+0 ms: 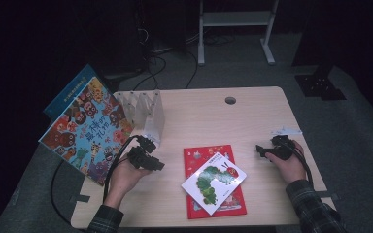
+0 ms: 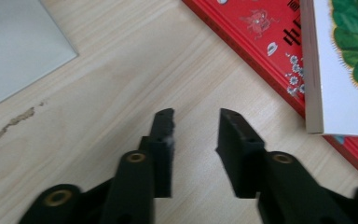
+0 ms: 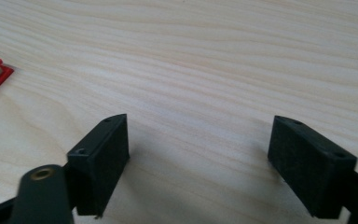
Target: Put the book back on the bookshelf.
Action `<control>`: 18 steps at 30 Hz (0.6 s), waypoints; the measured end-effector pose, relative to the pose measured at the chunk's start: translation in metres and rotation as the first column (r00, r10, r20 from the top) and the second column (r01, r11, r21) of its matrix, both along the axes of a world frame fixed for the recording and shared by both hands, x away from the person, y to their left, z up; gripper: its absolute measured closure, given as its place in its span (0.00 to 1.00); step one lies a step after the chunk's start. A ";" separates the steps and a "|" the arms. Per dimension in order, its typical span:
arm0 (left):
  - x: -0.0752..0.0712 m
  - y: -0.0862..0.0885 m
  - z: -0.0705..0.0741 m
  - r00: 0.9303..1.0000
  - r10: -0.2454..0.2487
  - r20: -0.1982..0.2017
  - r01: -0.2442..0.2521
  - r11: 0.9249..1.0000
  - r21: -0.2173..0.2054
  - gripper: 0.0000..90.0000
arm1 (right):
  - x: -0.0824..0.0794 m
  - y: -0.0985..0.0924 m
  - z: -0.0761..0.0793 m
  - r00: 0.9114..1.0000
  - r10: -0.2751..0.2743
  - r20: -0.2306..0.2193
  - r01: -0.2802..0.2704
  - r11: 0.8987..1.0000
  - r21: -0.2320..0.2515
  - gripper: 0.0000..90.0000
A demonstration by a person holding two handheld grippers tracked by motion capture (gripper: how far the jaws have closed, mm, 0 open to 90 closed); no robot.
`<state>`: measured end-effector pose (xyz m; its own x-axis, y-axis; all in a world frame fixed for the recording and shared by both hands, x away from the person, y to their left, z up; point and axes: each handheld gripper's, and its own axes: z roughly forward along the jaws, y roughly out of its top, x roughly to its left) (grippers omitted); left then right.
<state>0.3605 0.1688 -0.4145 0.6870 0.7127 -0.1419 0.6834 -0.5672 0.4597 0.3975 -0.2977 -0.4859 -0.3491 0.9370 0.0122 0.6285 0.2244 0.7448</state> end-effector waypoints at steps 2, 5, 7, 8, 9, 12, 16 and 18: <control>-0.001 0.000 -0.003 1.000 0.001 0.001 -0.001 1.000 -0.006 0.60 | -0.001 0.000 0.000 1.000 0.002 0.004 -0.002 1.000 0.002 0.30; -0.002 0.000 -0.007 1.000 -0.004 -0.001 0.004 0.999 -0.034 0.44 | -0.004 0.002 0.003 1.000 0.009 -0.006 -0.009 1.000 -0.006 0.43; -0.004 0.000 -0.010 1.000 -0.014 0.005 0.014 0.999 -0.039 0.39 | -0.006 0.002 0.006 1.000 0.016 -0.014 -0.016 1.000 -0.023 0.46; -0.005 -0.001 -0.013 1.000 -0.015 0.004 0.015 0.999 -0.052 0.35 | -0.008 0.002 0.008 0.999 0.030 -0.027 -0.030 0.999 -0.016 0.49; -0.005 -0.001 -0.013 1.000 -0.015 0.004 0.015 0.999 -0.052 0.32 | -0.008 0.002 0.008 0.999 0.030 -0.027 -0.030 0.999 -0.016 0.49; -0.008 -0.004 -0.017 0.999 -0.038 0.019 0.039 0.997 -0.070 0.23 | -0.016 0.003 0.015 0.996 0.075 -0.040 -0.074 0.997 0.033 0.53; -0.009 -0.005 -0.015 0.998 -0.058 0.015 0.060 0.992 -0.109 0.21 | -0.029 0.007 0.024 0.987 0.146 -0.068 -0.142 0.988 0.065 0.55; -0.011 -0.006 -0.014 0.998 -0.065 0.020 0.067 0.990 -0.121 0.21 | -0.035 0.009 0.027 0.984 0.166 -0.071 -0.159 0.983 0.089 0.55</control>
